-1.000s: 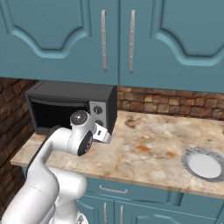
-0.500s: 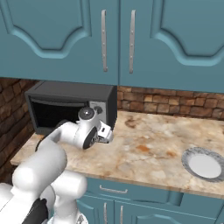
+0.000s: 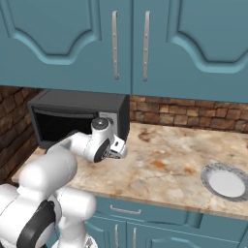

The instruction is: Pick up the bagel from the plate, place it on the toaster oven rack, close the door, and set the timer.

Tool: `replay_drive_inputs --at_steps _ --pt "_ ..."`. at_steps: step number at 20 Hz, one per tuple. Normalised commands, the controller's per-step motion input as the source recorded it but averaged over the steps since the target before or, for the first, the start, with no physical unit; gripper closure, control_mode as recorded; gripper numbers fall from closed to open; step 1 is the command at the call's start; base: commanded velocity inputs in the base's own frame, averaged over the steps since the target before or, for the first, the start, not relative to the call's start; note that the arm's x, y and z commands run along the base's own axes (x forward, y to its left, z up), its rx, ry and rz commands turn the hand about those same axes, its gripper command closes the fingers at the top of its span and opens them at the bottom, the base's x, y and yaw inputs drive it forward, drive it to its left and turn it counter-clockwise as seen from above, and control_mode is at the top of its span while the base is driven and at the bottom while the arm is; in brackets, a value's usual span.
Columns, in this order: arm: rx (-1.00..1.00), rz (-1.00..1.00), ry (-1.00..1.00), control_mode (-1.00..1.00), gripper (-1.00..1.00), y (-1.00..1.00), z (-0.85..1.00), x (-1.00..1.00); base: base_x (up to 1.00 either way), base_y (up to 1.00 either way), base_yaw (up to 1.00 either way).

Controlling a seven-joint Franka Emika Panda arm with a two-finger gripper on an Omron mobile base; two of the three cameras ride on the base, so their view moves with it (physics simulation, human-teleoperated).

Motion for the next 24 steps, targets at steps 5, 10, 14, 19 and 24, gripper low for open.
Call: replay_drive_inputs --at_steps 5,10,14,19,24 --pt "0.00 0.00 -0.01 -1.00 -1.00 0.00 -0.30 0.01 0.00 0.00 0.00" --pt "0.00 0.00 0.00 -1.00 -1.00 0.00 -0.09 0.09 0.00 0.00 0.00" --pt "0.00 0.00 0.00 -1.00 -1.00 0.00 -0.03 0.12 0.00 0.00 0.00" --pt "0.00 0.00 0.00 -1.00 -1.00 -0.01 -0.02 0.15 0.00 0.00 0.00" --pt "0.00 0.00 -0.01 -1.00 -1.00 -0.04 -0.01 0.18 0.00 0.00 0.00"
